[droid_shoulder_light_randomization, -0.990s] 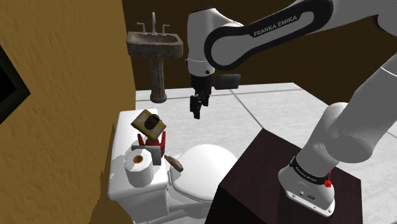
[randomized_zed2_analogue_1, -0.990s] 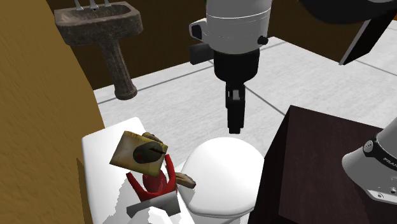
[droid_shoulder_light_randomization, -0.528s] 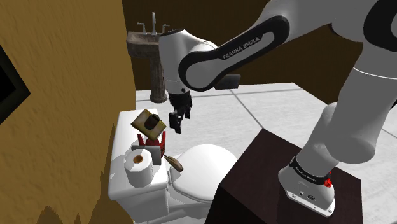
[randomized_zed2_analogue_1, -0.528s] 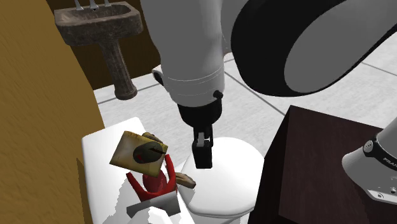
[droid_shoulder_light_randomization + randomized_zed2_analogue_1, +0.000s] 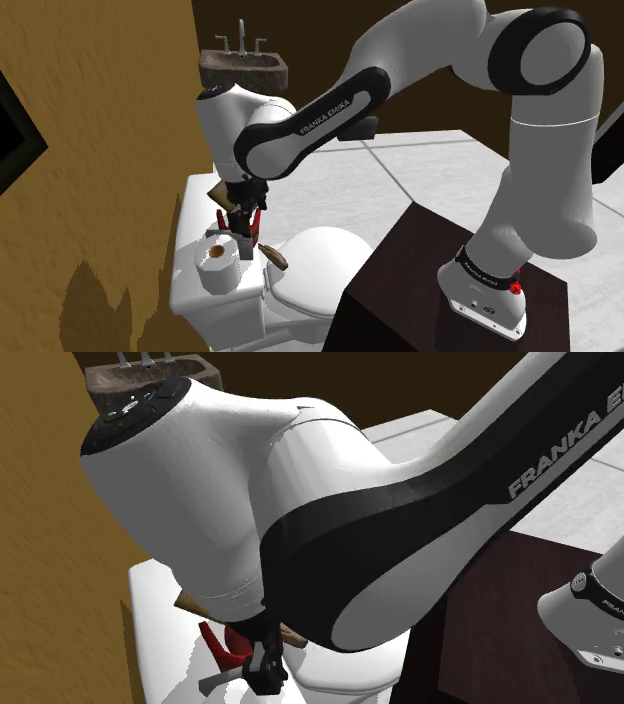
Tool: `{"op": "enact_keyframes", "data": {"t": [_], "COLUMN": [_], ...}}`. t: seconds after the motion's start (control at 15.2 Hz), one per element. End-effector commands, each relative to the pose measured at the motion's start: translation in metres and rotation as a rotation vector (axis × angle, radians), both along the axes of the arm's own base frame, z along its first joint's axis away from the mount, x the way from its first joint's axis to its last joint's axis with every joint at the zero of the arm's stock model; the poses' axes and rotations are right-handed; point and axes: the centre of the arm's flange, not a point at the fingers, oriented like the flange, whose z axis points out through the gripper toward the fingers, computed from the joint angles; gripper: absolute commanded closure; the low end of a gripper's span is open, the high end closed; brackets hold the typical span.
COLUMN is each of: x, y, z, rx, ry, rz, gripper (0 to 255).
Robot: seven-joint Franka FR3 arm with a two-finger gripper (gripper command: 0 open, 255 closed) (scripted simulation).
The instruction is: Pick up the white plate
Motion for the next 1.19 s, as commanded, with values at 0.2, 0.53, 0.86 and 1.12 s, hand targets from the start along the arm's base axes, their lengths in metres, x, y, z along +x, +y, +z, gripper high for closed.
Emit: {"op": "enact_keyframes", "data": {"t": [0.2,0.53,0.86,1.12], "x": [0.003,0.003,0.002,0.002], "y": [0.012,0.012,0.012,0.012], "z": [-0.029,-0.053,-0.053,-0.053], "rx": [-0.006,-0.006,-0.006,-0.006], "ry": [0.002,0.002,0.002,0.002], "rz": [0.012,0.012,0.012,0.012], "gripper": [0,0,255,255]}}
